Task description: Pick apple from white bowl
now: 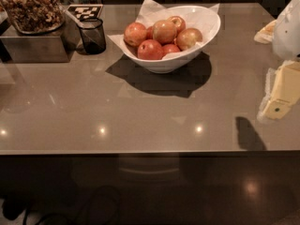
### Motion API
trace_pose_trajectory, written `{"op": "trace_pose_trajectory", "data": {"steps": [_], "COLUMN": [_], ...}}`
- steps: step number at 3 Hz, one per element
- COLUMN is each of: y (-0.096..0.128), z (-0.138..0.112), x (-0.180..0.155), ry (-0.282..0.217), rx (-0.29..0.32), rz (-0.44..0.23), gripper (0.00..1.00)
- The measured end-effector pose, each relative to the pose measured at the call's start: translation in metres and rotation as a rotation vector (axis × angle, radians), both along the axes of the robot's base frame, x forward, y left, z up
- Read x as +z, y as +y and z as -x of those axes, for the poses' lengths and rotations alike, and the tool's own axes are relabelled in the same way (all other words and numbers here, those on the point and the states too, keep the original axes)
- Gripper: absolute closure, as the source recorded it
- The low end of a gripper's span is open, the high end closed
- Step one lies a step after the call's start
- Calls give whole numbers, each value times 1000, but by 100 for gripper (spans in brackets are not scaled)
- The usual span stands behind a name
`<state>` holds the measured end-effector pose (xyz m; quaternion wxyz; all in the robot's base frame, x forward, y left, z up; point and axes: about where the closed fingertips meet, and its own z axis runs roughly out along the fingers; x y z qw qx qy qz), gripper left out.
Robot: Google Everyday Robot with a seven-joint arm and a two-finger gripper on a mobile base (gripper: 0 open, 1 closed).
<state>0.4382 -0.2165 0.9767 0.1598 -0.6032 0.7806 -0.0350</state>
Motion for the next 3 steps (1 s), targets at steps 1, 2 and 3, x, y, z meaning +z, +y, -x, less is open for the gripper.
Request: {"op": "trace_pose_trajectory", "data": {"steps": [1, 2, 3], "y": [0, 6, 15], "z": [0, -16, -60], "x": [0, 7, 16], "ry": [0, -42, -84], "rx": [0, 13, 6], "rz": [0, -56, -230], "gripper": [0, 0, 0]}}
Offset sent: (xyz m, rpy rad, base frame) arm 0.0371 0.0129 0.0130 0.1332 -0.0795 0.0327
